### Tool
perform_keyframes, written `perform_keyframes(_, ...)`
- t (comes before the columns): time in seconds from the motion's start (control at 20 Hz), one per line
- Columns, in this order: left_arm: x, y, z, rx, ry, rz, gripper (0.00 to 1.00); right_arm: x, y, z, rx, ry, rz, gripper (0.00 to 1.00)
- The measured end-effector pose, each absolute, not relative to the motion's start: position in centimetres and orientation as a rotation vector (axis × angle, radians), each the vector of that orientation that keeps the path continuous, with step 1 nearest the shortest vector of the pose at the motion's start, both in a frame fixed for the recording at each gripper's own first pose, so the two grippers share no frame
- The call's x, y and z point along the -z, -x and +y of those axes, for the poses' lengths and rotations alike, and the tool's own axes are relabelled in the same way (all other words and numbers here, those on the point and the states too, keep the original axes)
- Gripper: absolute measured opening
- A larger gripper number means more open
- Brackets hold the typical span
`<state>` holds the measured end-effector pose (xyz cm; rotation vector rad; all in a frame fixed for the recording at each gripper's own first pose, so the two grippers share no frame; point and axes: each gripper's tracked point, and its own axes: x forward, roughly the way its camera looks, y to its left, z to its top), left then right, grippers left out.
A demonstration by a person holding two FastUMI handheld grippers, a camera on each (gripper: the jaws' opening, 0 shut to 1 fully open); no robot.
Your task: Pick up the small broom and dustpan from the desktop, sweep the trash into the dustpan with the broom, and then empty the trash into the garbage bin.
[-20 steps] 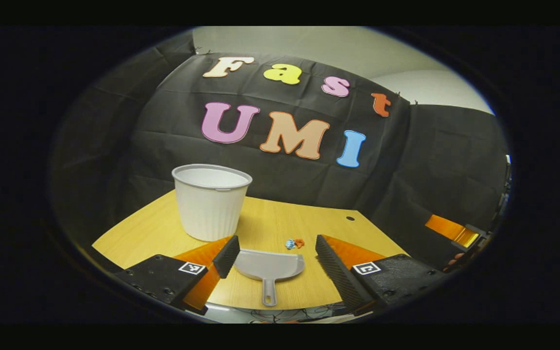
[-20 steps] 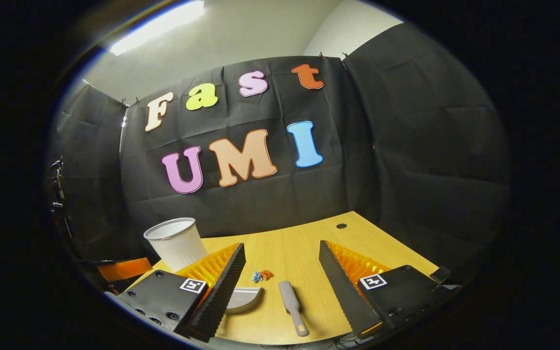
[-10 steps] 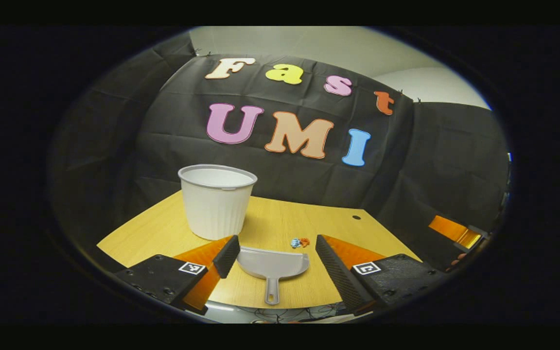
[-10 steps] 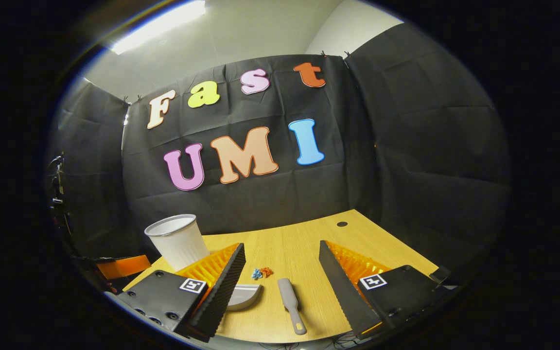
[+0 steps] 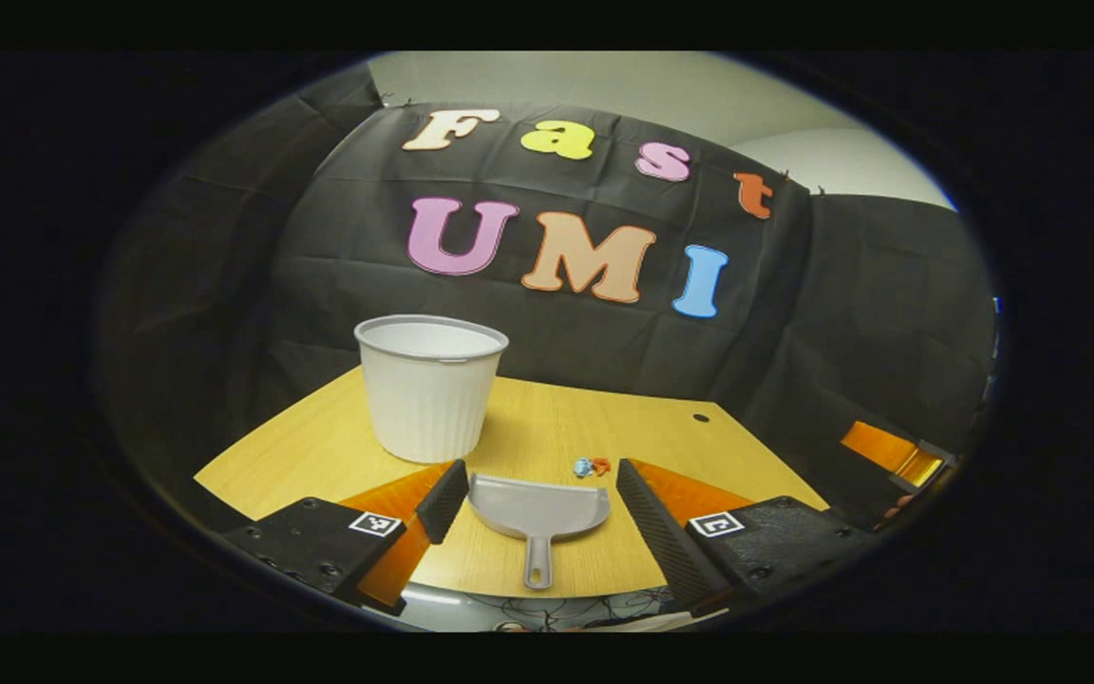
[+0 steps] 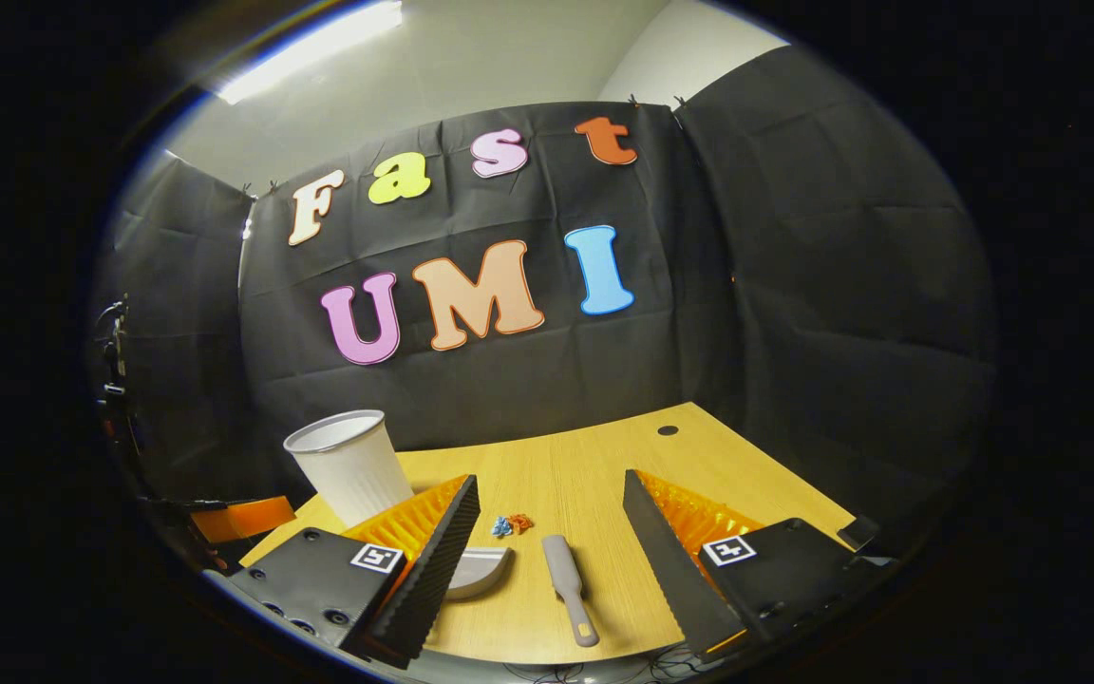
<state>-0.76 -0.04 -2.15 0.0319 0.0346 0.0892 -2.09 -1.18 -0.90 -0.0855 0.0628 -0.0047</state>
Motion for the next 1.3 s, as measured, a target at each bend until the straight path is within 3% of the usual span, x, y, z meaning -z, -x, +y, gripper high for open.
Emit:
perform_keyframes(1.05, 3.3, 0.6, 0.7, -0.103, 0.003, 0.076, 0.92, 1.3, 1.9, -1.2, -0.003, 0.112, 0.083, 0.98)
perform_keyframes(1.3, 6.8, -1.2, -0.1, -0.059, 0.034, 0.170, 0.94, 3.8, 0.2, -1.3, -0.022, 0.114, 0.138, 0.98)
